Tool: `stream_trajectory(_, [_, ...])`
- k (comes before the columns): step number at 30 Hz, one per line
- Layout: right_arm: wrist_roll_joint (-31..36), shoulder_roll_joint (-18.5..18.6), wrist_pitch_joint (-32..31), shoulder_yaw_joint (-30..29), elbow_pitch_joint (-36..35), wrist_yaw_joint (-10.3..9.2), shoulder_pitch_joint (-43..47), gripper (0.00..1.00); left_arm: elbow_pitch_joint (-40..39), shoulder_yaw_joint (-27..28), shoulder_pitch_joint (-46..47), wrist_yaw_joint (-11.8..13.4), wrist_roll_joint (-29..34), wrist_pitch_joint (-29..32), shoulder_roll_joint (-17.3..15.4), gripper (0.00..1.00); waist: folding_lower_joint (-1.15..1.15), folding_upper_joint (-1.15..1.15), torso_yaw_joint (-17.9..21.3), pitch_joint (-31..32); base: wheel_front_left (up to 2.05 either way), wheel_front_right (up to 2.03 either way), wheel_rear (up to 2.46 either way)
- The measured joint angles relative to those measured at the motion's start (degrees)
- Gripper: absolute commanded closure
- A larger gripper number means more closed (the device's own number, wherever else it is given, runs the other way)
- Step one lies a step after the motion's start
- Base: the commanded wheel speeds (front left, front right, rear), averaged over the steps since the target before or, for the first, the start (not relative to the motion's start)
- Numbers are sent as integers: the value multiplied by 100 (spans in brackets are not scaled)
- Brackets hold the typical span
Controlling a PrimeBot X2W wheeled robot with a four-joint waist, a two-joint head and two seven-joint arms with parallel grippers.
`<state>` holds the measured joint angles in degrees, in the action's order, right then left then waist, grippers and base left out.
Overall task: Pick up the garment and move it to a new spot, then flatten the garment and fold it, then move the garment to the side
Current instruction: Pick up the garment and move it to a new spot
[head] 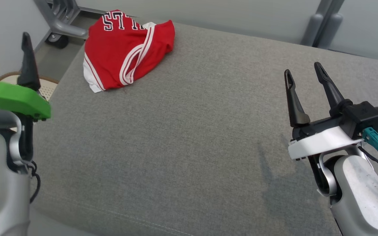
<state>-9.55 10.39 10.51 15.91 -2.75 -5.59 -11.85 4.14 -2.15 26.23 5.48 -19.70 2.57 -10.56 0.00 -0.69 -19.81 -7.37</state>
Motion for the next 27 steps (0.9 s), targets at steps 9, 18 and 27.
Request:
stream_trajectory(9, [52, -1, -157, 55, -253, -1, -109, 0, 825, 381, 883, -77, -476, 1055, -403, 0, 0, 0, 576, -557, 0, 0, 0])
stream_trajectory(18, [129, 70, -242, -33, -609, -3, -336, 0, 1385, 857, 1657, -136, -864, 1917, -898, 0, 0, 0, 1222, -1337, 0, 0, 0])
stream_trajectory(27, [297, 267, -282, -191, -892, -4, -630, 0, 1649, 944, 2245, -126, -887, 2210, -1176, 0, 1, 0, 1656, -2115, 0, 0, 0])
